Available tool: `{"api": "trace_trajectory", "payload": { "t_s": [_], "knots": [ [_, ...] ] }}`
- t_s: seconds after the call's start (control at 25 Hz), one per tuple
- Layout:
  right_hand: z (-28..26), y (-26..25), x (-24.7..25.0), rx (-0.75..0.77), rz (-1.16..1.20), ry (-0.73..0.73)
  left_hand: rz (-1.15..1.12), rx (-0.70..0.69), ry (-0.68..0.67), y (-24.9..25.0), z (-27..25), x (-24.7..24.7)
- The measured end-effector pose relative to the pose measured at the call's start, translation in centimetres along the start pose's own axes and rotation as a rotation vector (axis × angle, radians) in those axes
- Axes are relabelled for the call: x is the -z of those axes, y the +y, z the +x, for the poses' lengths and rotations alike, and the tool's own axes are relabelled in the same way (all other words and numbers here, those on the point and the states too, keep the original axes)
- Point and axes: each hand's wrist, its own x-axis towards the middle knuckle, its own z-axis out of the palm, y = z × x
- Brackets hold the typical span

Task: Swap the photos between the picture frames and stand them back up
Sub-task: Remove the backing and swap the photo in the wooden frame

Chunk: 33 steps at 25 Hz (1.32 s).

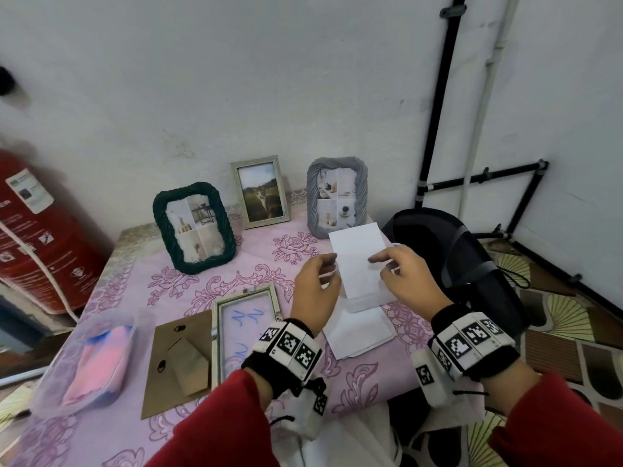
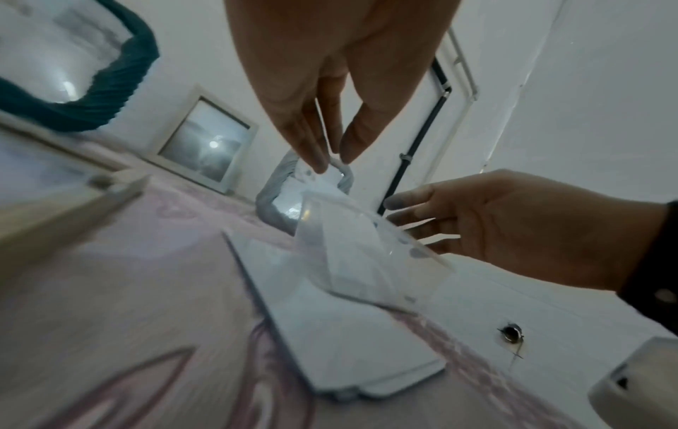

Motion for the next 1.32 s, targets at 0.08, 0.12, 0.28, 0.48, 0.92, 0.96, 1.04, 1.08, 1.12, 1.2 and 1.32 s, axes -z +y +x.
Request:
{"api": "trace_trajectory", "payload": {
  "t_s": [0.08,0.12,0.28,0.48,0.92,0.96,1.04,1.08,1.12,1.2,1.32],
  "knots": [
    [1.0,0.4,0.1,-0.066,-0.089,0.016,-0.041,0.093,-0.093,0.7,1.2,-0.9],
    [1.4,0.6,0.1,-0.102,-0.129,-0.014,-0.035,0.15,-0.133,1.0,1.8,-1.3],
    [2.0,1.4,-0.4,-0.164,-0.282,-0.191,0.05,0.26,-0.18,1.2,3.1,-2.2],
    [1.9,1.8,-0.9,-0.145,-0.297,-0.203,0.065,0.257,-0.184,1.0,3.0,-2.0],
    [0.5,-0.1,-0.8,-0.133,0.024,0.001,-0.119,0.231,-0.08,1.0,2.3,0.1],
    [0.4,-0.4,-0.8,-0.132,0.067,0.026,-0.151,0.216,-0.057,1.2,2.3,0.5],
    [0.4,-1.0,-0.6,-0.115,0.128,0.062,-0.202,0.183,-0.029,1.8,2.4,1.3],
    [0.4,-1.5,-0.5,-0.1,0.152,0.076,-0.226,0.163,-0.018,2.0,2.4,1.8],
    [0.4,-2.0,-0.5,-0.082,0.174,0.094,-0.252,0.142,-0.006,2.3,2.4,2.2],
    [0.5,-3.1,-0.6,-0.035,0.222,0.133,-0.282,0.087,0.027,2.8,2.3,3.3],
    [0.9,-4.7,-1.2,0.032,0.289,0.197,-0.312,0.008,0.055,2.9,2.0,5.0]
  ]
}}
